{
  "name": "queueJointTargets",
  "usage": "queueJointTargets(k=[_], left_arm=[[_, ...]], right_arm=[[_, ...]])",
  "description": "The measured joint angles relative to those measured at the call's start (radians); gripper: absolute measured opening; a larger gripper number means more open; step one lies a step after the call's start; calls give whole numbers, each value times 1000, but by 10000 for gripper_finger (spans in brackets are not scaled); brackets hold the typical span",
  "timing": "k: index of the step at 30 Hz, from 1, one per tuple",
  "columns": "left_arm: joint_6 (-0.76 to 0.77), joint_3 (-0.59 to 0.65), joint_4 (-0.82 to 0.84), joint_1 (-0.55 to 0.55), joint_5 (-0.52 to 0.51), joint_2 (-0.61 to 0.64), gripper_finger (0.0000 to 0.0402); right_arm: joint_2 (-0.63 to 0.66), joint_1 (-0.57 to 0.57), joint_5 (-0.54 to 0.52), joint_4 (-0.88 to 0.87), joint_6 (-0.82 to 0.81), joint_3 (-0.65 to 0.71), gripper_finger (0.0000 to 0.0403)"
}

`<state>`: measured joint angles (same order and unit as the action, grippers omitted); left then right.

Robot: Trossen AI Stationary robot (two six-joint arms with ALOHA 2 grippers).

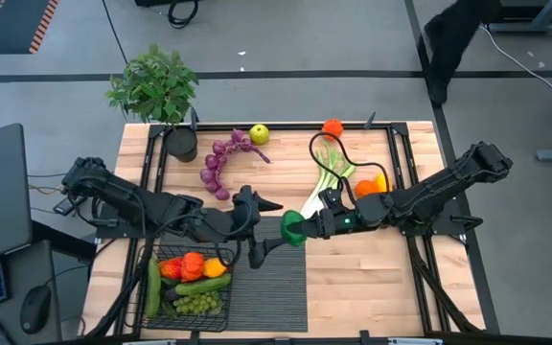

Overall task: Build produce basket
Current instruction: Put the green lime into the wire basket

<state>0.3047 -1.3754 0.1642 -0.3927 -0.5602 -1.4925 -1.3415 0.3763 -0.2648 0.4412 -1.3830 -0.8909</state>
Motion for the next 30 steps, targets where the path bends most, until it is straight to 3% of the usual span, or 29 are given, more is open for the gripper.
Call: queueJointTargets(k=[4,10,14,18,26,30], left_arm=[[-50,0,-2,1,5,0,392],[-255,-1,1,-10,110,2,392],[-452,1,14,-39,120,2,392],[-543,1,9,-43,125,2,392],[-570,1,-18,-30,125,2,392],[-452,1,-80,-20,165,2,392]], right_arm=[[0,-1,37,0,0,0,297],[0,-19,248,3,-62,0,297],[0,-18,272,51,-99,-1,297],[0,-19,269,72,-99,-1,297],[0,-11,302,86,-108,-1,297],[0,-10,319,83,-117,-1,297]])
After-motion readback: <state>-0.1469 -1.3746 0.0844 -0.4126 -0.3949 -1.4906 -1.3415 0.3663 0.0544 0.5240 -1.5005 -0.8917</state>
